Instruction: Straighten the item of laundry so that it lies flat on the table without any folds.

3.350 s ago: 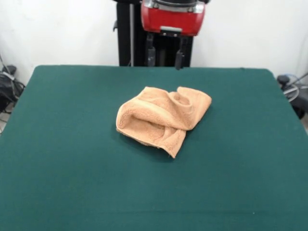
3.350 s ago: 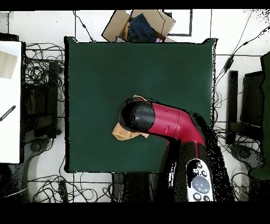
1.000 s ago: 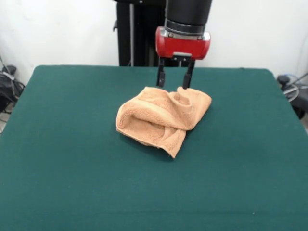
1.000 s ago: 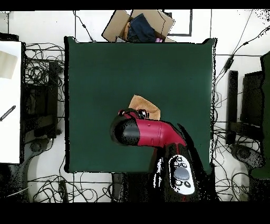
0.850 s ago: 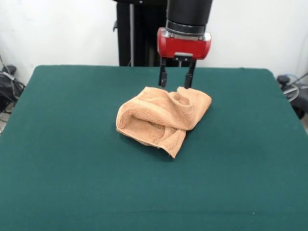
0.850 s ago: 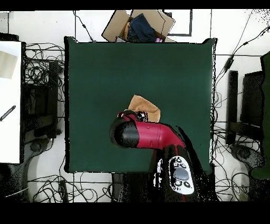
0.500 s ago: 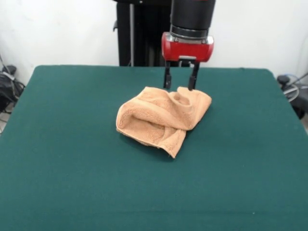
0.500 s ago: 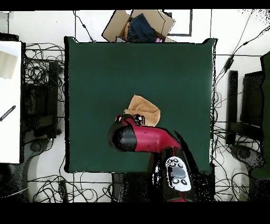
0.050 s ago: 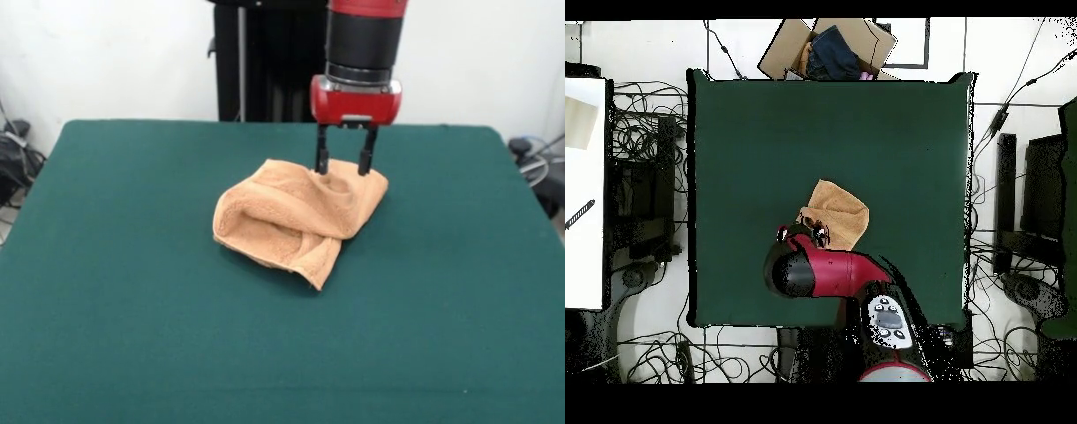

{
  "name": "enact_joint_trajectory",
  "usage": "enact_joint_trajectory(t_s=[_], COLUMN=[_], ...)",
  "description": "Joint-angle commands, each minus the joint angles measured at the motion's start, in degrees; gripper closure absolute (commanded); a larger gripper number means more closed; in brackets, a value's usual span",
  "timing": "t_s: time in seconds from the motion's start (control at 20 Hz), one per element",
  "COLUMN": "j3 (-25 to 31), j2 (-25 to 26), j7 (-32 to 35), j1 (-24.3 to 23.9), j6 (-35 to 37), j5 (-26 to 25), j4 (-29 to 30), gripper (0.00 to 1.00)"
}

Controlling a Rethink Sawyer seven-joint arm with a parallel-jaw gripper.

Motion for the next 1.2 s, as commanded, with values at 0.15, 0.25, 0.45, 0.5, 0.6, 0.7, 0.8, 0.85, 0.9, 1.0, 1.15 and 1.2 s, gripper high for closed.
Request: enact_joint_trajectory(t_s=[0.15,0.25,0.45,0.5,0.6,0.7,0.8,0.85,0.9,1.0,1.15,1.2], j3=[3.2,3.0,3.4,3.4,3.6,3.4,2.6,2.2,2.0,1.4,1.0,1.2], j2=[4.0,4.1,4.4,4.5,4.5,4.9,6.1,6.7,7.5,9.1,10.4,11.0], j7=[15.7,15.9,16.0,16.0,15.9,15.7,15.6,15.5,15.5,15.6,15.3,15.1], j1=[1.4,1.6,1.2,1.0,0.6,0.3,0.4,0.6,0.7,0.8,0.6,0.0], j6=[-7.7,-8.6,-10.0,-10.4,-11.1,-11.8,-12.4,-12.7,-13.7,-16.5,-18.1,-18.4], j5=[2.2,2.5,2.7,2.7,2.6,2.3,2.3,2.5,2.3,1.8,2.1,1.8], j4=[5.6,6.2,7.1,7.3,7.9,8.4,8.6,8.6,8.6,8.5,7.8,7.4], gripper=[0.0,0.0,0.0,0.0,0.0,0.0,0.0,0.0,0.0,0.0,0.0,0.0])
